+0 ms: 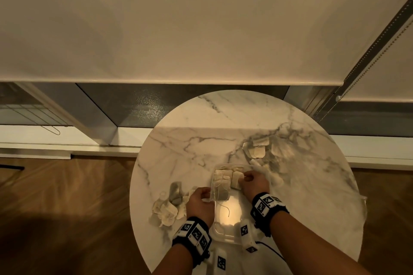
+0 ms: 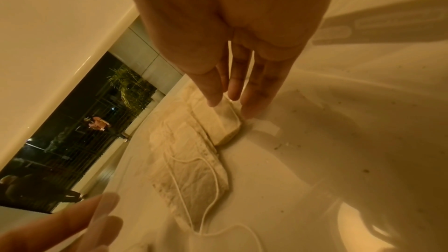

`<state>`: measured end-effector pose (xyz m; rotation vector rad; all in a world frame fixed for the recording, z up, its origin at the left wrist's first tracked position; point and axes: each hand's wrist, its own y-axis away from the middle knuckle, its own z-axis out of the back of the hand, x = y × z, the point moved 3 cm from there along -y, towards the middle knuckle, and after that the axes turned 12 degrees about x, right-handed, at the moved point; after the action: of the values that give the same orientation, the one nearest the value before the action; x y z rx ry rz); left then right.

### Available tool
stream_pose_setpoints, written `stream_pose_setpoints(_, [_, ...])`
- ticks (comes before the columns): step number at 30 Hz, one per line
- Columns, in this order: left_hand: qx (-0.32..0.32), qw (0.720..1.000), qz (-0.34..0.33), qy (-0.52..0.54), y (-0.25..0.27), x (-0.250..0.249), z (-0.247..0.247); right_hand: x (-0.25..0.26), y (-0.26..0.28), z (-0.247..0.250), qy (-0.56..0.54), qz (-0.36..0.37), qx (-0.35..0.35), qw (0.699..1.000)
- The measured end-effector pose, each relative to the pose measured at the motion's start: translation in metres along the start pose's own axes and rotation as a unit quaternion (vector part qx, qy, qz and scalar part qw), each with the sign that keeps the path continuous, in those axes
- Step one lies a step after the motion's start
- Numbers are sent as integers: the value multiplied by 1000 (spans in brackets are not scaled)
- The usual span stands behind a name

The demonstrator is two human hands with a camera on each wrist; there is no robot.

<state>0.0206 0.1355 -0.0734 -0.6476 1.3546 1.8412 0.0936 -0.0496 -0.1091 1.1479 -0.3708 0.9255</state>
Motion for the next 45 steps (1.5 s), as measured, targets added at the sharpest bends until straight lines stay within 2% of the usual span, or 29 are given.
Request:
stream_pose_setpoints(7, [2, 1000, -9, -13, 0, 0, 0, 3, 1, -2, -25, 11, 13, 1000])
stream_pose_setpoints(16, [11, 1000, 2, -2, -2, 4, 0, -2, 6, 1, -46, -9, -26, 999])
stream_pose_setpoints(27, [9, 1000, 8, -10, -4, 5, 1, 1, 17, 2, -66, 17, 18, 997])
stream_pose_setpoints(36, [27, 999, -5, 17, 1, 5, 8, -1, 46, -9, -106, 15, 111, 988])
stream_pose_setpoints(38, [20, 1000, -13, 17, 1, 10, 15, 1, 51, -9, -110, 17, 128, 986])
stream_pose_setpoints(45, [-38, 999, -16, -1, 4, 35, 53, 2, 65, -8, -110, 22, 123, 986])
